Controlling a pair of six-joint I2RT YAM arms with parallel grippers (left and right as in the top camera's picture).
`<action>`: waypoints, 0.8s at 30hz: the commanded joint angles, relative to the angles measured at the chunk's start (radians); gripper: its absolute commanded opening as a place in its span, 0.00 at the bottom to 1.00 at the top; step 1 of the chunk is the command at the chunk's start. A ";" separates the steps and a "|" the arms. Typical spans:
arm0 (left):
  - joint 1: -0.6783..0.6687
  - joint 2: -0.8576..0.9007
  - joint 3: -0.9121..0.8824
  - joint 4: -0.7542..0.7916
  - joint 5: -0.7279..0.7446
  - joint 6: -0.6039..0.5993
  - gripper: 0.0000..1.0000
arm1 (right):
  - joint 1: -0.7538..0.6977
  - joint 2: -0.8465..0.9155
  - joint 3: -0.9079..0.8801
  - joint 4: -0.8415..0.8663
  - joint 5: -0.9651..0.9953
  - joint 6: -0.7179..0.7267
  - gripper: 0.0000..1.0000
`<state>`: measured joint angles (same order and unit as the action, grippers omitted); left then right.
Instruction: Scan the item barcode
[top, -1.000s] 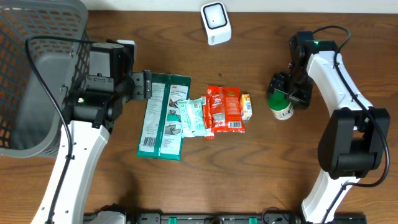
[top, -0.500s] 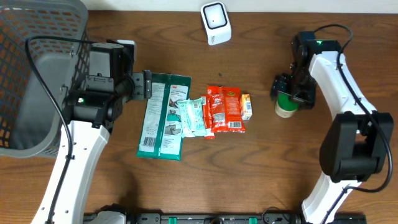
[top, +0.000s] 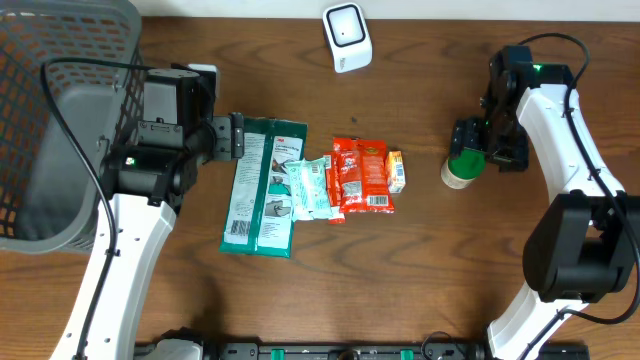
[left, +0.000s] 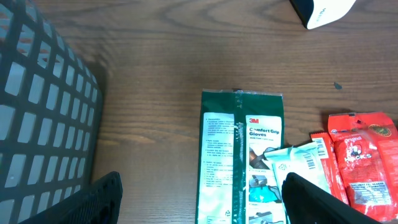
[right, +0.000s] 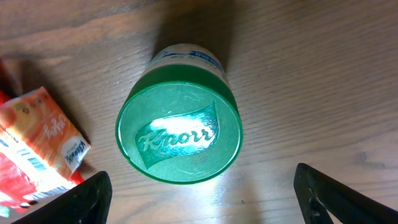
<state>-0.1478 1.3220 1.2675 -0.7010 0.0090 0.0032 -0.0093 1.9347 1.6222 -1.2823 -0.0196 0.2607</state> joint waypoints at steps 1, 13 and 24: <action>0.000 0.003 0.002 -0.002 -0.005 -0.005 0.82 | 0.006 -0.023 0.005 0.002 -0.015 -0.064 0.90; 0.000 0.003 0.002 -0.002 -0.005 -0.005 0.82 | 0.010 -0.018 -0.011 0.045 -0.016 -0.146 0.92; 0.000 0.003 0.002 -0.002 -0.005 -0.005 0.82 | 0.024 -0.018 -0.138 0.162 -0.015 -0.233 0.86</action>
<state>-0.1478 1.3220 1.2675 -0.7013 0.0093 0.0032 -0.0071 1.9347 1.5127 -1.1435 -0.0303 0.0620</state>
